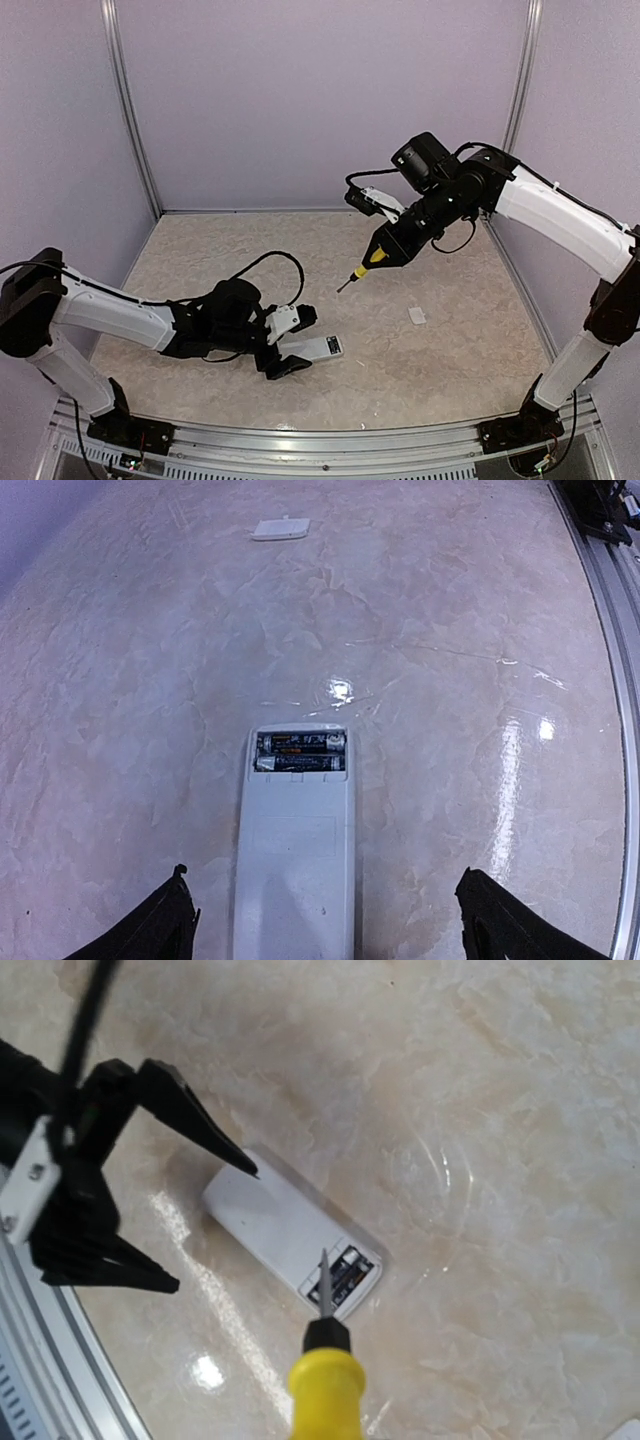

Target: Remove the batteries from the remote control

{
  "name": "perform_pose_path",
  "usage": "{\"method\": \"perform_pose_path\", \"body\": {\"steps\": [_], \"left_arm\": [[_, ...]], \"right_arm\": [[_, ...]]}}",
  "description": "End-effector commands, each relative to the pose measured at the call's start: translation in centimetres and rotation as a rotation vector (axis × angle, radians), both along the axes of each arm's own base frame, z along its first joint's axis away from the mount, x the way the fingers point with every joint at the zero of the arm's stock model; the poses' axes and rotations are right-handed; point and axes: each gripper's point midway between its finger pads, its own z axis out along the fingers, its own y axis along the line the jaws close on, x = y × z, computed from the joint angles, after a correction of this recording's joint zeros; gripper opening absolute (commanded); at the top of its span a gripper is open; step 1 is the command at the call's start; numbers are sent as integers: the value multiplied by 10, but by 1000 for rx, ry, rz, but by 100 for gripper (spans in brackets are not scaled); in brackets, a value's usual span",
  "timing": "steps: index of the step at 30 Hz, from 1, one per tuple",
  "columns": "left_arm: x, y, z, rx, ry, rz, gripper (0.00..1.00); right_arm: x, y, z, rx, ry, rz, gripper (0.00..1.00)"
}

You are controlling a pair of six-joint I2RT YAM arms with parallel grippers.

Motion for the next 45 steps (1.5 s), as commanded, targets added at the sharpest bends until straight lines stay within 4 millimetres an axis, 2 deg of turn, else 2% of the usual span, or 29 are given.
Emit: {"method": "perform_pose_path", "body": {"steps": [1,17,21,27,32,45], "left_arm": [[3,-12,-3,-6,21,-41,87],[20,-17,-37,87,-21,-37,85],[27,-11,-43,102,-37,6,84],[26,6,-54,96,-30,37,84],[21,5,-57,32,-8,6,83],[25,0,-67,-11,58,-13,71]], "right_arm": [[-4,-4,-15,-59,2,21,0],[-6,-16,-26,-109,-7,-2,0],[-7,-21,-30,-130,-9,-11,0],[-6,-23,-32,-147,-31,10,0],[-5,-20,-35,-141,-31,22,0],[-10,-16,-40,-117,-16,44,0]]}}
